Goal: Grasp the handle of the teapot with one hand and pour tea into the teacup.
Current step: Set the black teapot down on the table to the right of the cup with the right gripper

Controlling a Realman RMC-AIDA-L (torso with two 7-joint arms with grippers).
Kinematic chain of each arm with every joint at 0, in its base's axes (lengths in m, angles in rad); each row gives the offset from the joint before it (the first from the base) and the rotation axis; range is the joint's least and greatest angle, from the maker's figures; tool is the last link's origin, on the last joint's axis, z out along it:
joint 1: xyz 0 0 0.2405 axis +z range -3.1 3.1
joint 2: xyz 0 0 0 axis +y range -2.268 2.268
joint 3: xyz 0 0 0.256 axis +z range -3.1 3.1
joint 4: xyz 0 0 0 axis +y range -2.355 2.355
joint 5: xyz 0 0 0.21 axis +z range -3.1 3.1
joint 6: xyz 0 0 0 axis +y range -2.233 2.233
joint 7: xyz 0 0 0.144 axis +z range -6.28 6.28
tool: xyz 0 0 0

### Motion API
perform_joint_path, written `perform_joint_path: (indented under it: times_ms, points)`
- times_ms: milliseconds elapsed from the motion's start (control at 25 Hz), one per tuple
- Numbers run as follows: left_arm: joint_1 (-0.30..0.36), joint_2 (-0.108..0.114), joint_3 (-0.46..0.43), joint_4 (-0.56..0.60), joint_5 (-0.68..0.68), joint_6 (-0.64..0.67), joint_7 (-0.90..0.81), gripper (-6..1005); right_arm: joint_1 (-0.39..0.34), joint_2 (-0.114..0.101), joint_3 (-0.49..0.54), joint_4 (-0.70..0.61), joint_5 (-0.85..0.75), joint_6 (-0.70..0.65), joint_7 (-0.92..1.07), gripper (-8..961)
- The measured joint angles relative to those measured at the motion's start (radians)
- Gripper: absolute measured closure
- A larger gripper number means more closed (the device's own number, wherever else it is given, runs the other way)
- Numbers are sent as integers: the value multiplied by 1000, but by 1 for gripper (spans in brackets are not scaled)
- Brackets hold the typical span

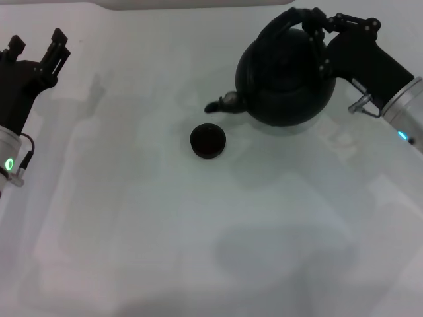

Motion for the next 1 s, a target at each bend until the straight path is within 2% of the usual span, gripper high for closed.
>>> perform_joint_path:
  times_ms: [320,760,1000]
  points:
    - [9,2,-26,2,-1,12,0,123,-22,-8,73,5,27,2,196,839]
    - [3,2,-48,2,-1,11,5,122,-125,-10,147,39,28,-65,238,838]
    - [-5,1,-49,2,-1,5,6,123,-136,-9,151,107,29,-76,297,838]
